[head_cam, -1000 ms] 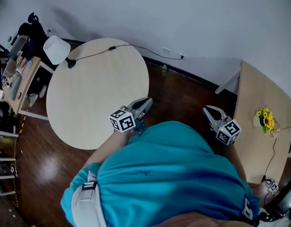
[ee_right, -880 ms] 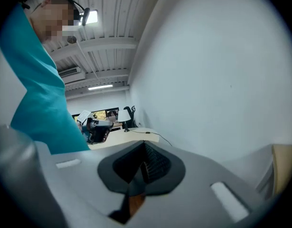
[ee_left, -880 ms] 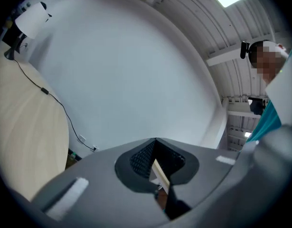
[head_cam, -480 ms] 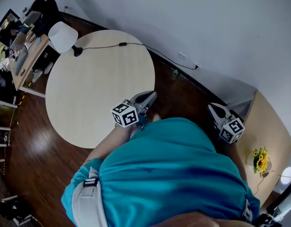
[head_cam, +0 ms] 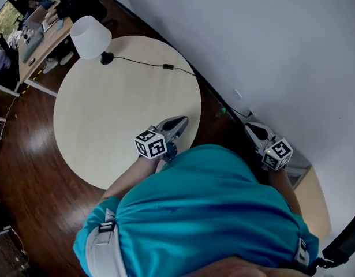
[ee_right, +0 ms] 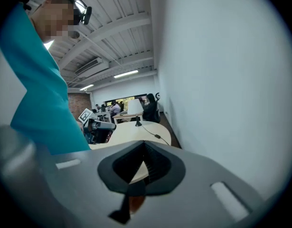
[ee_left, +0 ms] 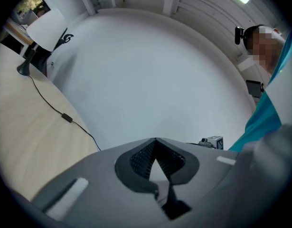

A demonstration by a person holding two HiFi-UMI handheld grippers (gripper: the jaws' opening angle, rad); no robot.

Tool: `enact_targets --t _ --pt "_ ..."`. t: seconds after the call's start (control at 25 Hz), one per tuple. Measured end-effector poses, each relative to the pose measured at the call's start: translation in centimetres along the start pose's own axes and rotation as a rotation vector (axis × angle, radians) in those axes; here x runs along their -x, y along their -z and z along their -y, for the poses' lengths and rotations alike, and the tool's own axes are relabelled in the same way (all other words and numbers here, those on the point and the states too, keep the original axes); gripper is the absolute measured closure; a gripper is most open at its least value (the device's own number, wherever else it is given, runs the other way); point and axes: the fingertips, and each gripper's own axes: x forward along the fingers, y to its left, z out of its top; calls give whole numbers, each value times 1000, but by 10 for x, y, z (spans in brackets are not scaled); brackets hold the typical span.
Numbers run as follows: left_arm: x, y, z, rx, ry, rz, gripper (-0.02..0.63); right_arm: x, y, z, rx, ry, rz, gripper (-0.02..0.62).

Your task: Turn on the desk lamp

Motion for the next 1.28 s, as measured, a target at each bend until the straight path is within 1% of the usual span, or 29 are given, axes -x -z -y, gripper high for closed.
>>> enact_targets --t 0.08,0.12,0.24,0.36,0.44,0.48,0.52,0.6,0.68,0.8,0.88,1.0,1.12,1.28 --pt "2 -9 -15 -4 -53 44 604 -30 1 15 11 -80 -22 593" --pt "4 -13 -23 -6 -92 70 604 -48 2 24 17 -129 -34 594" --pt "16 -25 -42 -20 -229 141 604 -103 1 49 56 -290 -79 592" --pt "18 -31 -46 -45 -356 179 604 -135 -8 68 106 -431 -98 593" --pt "18 -25 -49 -25 -465 232 604 -153 -4 80 146 -522 -128 594" --pt "15 -21 -48 -8 -506 268 604 -159 0 87 168 -561 -151 592" --pt "8 -18 -44 5 -531 298 604 -165 3 94 189 -594 -175 592" --pt "-6 -13 -34 2 -557 316 604 -179 8 106 221 -641 -213 592" --pt "-11 -11 -33 -10 -592 310 604 -204 16 112 255 -678 -240 592" --pt "1 -1 -62 2 -658 322 604 -264 44 116 297 -714 -290 576" --pt "12 7 -81 7 -679 333 604 -301 64 113 317 -722 -327 547" --pt "26 14 -89 -15 -689 329 604 -336 90 96 355 -735 -376 529" --pt "26 10 -73 -32 -681 315 604 -346 107 93 402 -730 -437 489" --pt "14 -8 -31 -32 -672 327 604 -341 110 125 489 -652 -532 408"
